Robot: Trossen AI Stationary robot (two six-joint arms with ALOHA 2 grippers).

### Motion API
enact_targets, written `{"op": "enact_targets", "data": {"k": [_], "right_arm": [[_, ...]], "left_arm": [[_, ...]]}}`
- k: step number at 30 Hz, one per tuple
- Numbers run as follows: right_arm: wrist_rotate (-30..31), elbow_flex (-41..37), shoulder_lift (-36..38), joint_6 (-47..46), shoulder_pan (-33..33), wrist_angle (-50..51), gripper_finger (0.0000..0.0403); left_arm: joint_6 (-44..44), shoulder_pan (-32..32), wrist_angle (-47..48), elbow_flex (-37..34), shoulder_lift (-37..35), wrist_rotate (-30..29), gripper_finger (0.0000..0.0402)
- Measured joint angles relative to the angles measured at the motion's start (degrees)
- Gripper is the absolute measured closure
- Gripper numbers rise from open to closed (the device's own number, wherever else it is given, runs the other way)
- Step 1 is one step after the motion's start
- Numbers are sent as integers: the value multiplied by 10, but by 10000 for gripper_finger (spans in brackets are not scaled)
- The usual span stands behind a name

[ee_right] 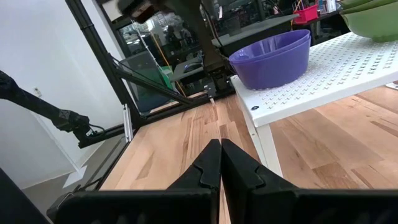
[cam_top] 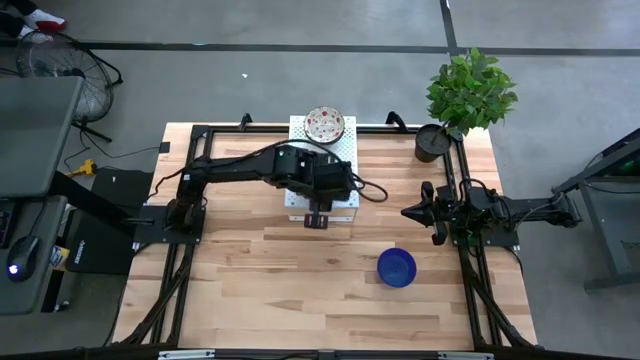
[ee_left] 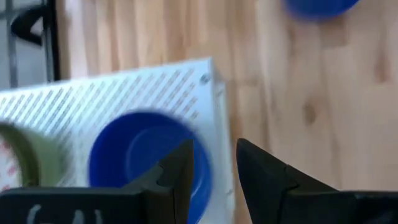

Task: Pick & Place Mini bowls
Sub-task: Stack the violet bowl on top of the violet bowls on the shelf

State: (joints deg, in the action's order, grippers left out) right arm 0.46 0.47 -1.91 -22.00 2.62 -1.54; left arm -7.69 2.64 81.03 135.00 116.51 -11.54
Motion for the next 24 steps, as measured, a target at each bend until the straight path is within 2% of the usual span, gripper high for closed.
{"op": "enact_targets", "data": {"k": [4, 9, 15, 19, 24], "right_arm": [[0, 0, 0, 0, 0, 0, 402], [0, 0, 0, 0, 0, 0, 402], [0, 0, 0, 0, 0, 0, 402], [0, 0, 0, 0, 0, 0, 402], [0, 0, 0, 0, 0, 0, 402]], "left_arm": [[-3, 20, -48, 0, 0, 20, 284], [1, 42, -61, 0, 0, 12, 284], [5, 66, -58, 0, -1, -34, 284], [16, 93, -33, 1, -24, -95, 284], [21, 110, -42, -16, -48, -131, 284]]}}
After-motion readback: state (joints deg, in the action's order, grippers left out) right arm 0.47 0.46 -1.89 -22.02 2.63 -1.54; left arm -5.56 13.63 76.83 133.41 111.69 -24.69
